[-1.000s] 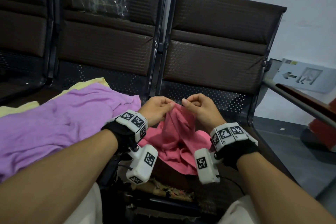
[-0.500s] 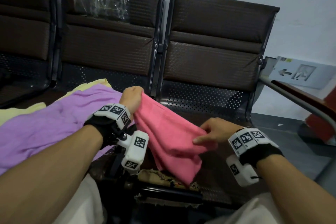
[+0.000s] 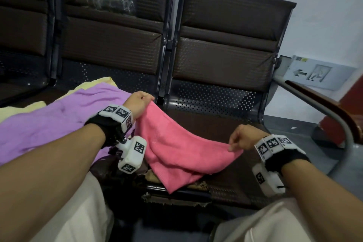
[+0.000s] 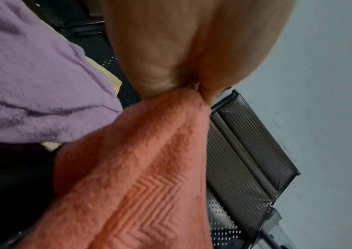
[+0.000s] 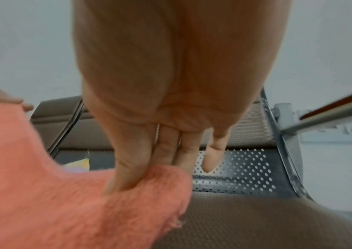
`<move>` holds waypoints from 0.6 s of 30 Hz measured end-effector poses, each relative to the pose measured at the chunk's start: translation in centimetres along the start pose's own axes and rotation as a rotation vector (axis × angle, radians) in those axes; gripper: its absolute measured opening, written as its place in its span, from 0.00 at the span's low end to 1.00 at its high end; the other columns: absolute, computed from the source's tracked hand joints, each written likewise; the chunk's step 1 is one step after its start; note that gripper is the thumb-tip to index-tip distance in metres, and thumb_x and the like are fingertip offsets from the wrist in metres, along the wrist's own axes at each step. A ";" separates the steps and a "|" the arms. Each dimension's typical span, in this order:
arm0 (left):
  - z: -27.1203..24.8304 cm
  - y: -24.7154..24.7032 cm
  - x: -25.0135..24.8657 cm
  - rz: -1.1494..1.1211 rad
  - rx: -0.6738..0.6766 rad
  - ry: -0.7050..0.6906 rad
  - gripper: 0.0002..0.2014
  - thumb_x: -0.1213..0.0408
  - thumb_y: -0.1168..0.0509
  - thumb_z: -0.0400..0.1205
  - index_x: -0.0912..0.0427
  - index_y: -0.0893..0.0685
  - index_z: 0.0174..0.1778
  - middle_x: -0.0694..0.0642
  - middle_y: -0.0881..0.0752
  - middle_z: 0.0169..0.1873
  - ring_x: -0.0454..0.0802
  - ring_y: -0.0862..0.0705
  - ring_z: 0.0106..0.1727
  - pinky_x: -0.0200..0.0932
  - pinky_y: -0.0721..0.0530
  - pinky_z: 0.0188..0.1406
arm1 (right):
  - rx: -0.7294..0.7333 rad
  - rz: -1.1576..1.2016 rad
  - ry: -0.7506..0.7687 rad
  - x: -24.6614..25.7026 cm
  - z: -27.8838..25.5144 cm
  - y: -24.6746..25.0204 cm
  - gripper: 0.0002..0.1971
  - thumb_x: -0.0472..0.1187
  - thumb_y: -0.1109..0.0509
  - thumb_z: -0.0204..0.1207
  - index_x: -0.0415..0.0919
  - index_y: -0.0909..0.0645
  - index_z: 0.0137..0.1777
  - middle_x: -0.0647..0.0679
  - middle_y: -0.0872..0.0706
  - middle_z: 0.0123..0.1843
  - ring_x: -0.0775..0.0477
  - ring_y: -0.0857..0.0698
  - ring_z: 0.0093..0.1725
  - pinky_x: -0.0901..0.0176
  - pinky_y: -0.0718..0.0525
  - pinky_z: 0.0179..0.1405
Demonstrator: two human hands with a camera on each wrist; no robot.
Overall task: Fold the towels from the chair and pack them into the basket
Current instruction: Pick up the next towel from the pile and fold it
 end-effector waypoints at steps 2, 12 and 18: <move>0.0 0.3 0.5 0.062 -0.006 -0.053 0.07 0.66 0.38 0.83 0.63 0.15 0.50 0.57 0.16 0.46 0.47 0.22 0.49 0.38 0.28 0.51 | -0.057 0.091 -0.035 -0.3 -0.3 0.2 0.04 0.47 0.19 0.67 0.52 0.11 0.37 0.61 0.13 0.34 0.63 0.17 0.37 0.71 0.22 0.42; -1.0 1.1 2.2 0.563 -0.024 -0.057 0.08 0.63 0.33 0.79 0.61 0.12 0.47 0.64 0.11 0.50 0.61 0.16 0.55 0.43 0.25 0.50 | -0.530 0.402 -0.189 -1.6 -1.2 1.3 0.10 0.47 0.22 0.71 0.47 0.18 0.33 0.50 0.15 0.32 0.49 0.17 0.38 0.62 0.26 0.36; -1.1 1.7 -2.5 0.480 -0.151 -0.189 0.07 0.61 0.40 0.84 0.60 0.19 0.50 0.68 0.14 0.50 0.66 0.19 0.57 0.51 0.23 0.54 | -0.883 0.579 -0.289 -1.0 -2.1 4.9 0.07 0.44 0.28 0.77 0.40 0.19 0.45 0.41 0.14 0.45 0.39 0.17 0.52 0.60 0.30 0.47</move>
Point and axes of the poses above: each hand's wrist, its own z-axis towards the middle knuckle, its own y-axis out of the back of the hand, x = y × z, the point moved 1 cm from there along z, towards the middle knuckle
